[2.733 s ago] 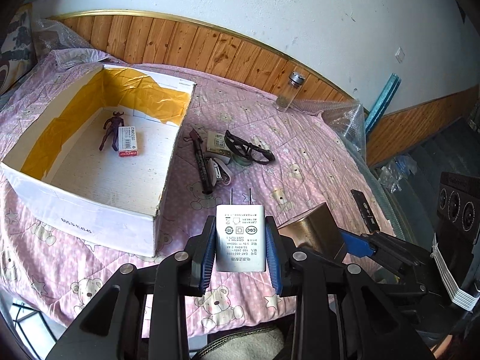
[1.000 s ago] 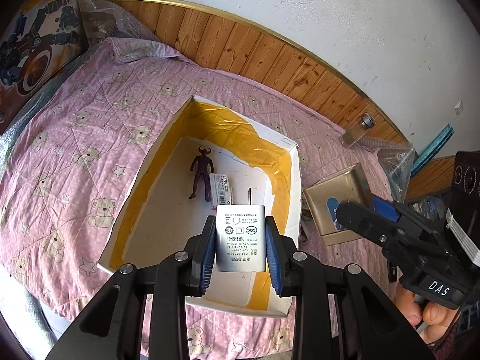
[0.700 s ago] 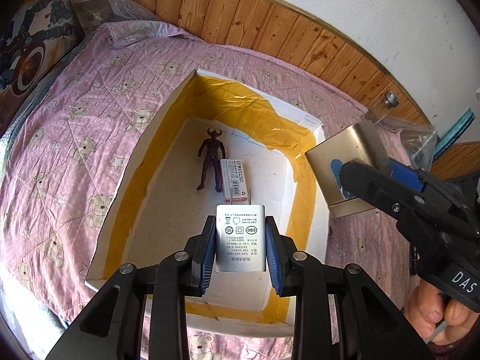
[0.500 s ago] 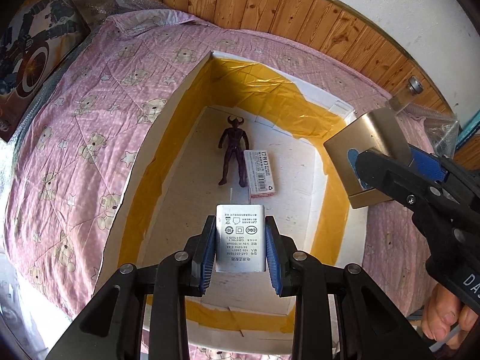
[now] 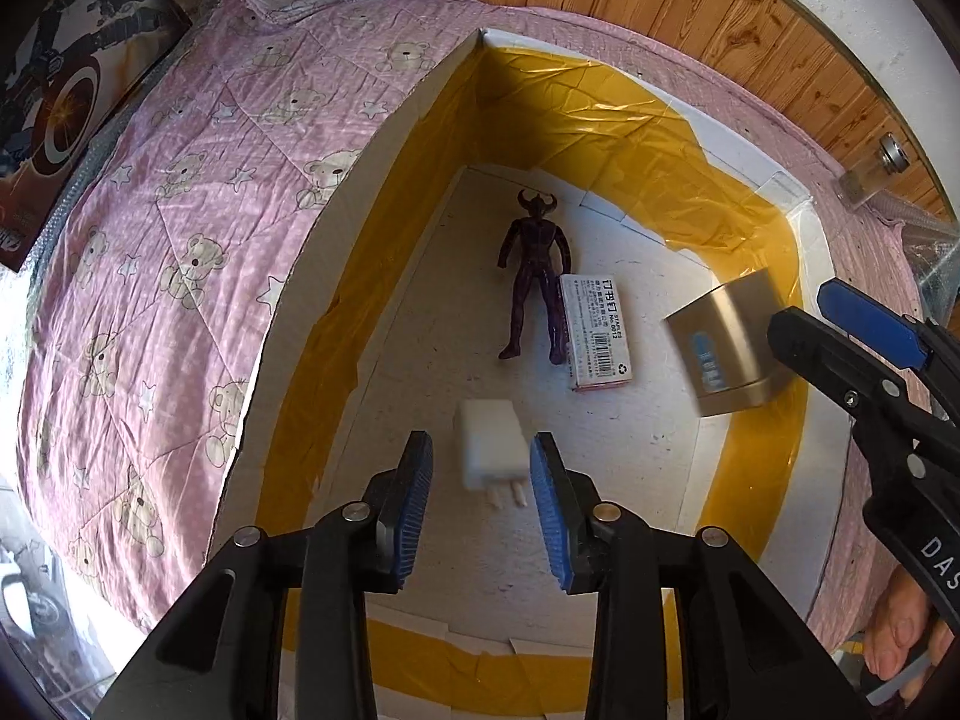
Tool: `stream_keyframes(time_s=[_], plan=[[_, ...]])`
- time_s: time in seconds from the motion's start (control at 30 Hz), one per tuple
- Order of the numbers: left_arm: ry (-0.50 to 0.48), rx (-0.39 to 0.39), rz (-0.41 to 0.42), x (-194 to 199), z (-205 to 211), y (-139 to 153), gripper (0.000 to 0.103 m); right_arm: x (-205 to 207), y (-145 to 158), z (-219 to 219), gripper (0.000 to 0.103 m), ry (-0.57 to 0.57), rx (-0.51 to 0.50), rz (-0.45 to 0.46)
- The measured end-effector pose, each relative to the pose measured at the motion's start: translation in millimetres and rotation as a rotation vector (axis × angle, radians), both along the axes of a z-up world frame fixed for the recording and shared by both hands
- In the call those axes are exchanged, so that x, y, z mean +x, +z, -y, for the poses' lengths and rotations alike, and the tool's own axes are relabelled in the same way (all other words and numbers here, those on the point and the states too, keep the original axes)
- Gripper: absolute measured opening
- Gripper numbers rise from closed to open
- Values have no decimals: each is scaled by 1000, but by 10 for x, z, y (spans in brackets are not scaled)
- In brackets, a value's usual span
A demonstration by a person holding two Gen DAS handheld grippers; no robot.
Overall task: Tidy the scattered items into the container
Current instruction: 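Open both grippers to drop the charger and speaker into the box, then withdraw both tools from the box toward the marker and glasses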
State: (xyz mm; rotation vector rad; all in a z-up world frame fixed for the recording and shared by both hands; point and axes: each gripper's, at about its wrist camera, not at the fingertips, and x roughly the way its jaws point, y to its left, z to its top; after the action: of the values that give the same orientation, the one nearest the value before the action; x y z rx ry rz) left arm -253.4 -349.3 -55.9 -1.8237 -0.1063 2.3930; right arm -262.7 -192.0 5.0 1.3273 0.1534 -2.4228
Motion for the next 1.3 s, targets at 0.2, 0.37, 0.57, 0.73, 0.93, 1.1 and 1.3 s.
stream_keyframes(time_s=[0.2, 0.37, 0.57, 0.73, 0.93, 1.1, 1.3], plan=[[-36, 9, -23, 118, -67, 98, 42, 80, 80, -17, 53, 5, -39, -3], [-89, -17, -55, 219, -180, 205, 43, 234, 88, 118, 53, 67, -15, -5], [-118, -16, -66, 350, -222, 262, 43, 339, 59, 152, 53, 90, 12, 3], [-124, 2, -68, 473, -232, 312, 43, 441, 84, 48, 53, 83, 4, 5], [-137, 17, -76, 592, -255, 358, 43, 630, 129, -40, 53, 94, -28, 6], [-131, 41, -72, 700, -229, 360, 43, 799, 113, -42, 53, 106, -29, 20], [-191, 17, -153, 1063, -290, 569, 43, 1191, 194, -136, 53, 124, -49, 0]])
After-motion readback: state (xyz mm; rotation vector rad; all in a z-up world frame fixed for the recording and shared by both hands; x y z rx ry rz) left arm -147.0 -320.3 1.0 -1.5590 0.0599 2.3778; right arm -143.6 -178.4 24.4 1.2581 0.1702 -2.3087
